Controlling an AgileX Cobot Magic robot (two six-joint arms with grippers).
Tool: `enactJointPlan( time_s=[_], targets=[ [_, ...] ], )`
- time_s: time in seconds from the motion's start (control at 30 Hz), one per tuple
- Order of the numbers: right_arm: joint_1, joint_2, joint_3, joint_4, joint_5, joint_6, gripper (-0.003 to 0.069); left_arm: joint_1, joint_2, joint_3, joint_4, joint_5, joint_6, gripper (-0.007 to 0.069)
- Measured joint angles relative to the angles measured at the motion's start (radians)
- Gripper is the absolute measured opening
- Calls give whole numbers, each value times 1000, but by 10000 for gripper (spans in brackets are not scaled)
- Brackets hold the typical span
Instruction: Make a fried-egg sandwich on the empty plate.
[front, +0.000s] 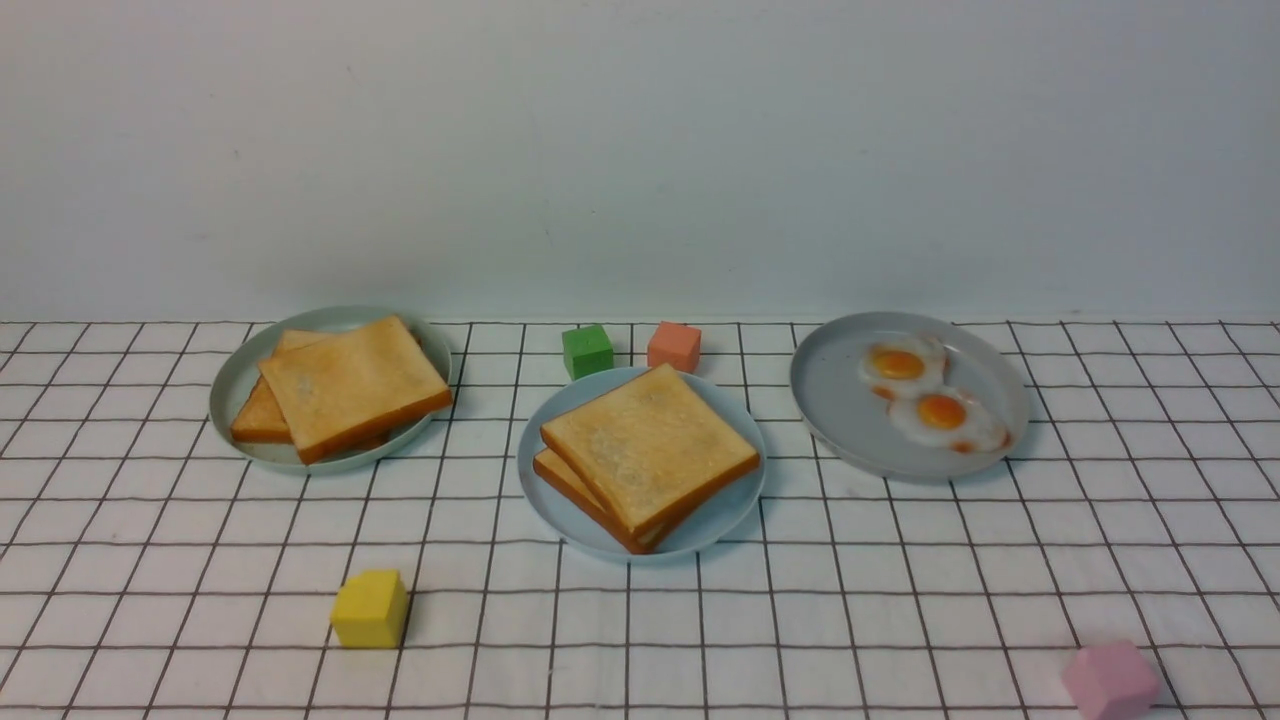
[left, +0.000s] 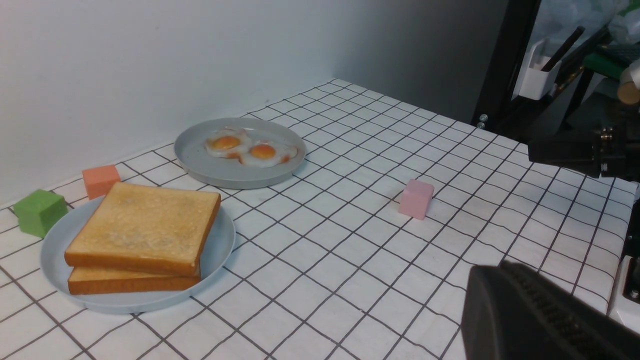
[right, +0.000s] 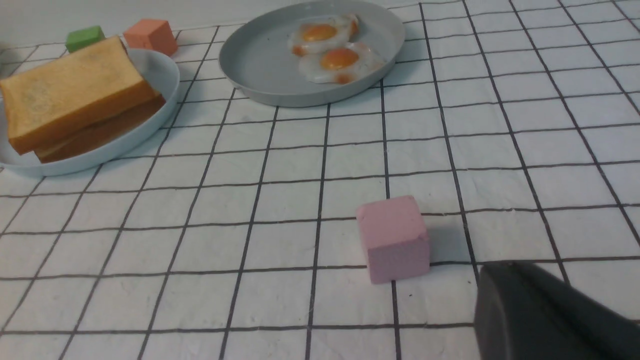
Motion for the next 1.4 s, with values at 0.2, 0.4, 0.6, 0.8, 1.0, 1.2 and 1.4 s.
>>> enactJointPlan(
  time_s=[0.2, 0.4, 0.6, 0.8, 1.0, 1.2, 1.4],
  targets=[
    [0, 0, 1, 4, -1, 6, -13, 0, 0, 0, 0, 0, 0, -6],
    [0, 0, 1, 4, -1, 7, -13, 0, 0, 0, 0, 0, 0, -2],
    [0, 0, 1, 4, -1, 7, -9, 0, 0, 0, 0, 0, 0, -1],
    [0, 0, 1, 5, -1, 7, -7, 2, -3, 13, 0, -2, 1, 0],
    [0, 0, 1, 7, -1, 7, -5, 259, -70, 87, -174, -49, 132, -13],
    [0, 0, 1, 7, -1, 7, -1, 700, -227, 216, -467, -138, 407, -13],
    [0, -1, 1, 8, -1, 7, 3, 985, -246, 323, -636, -13, 473, -13]
  ],
)
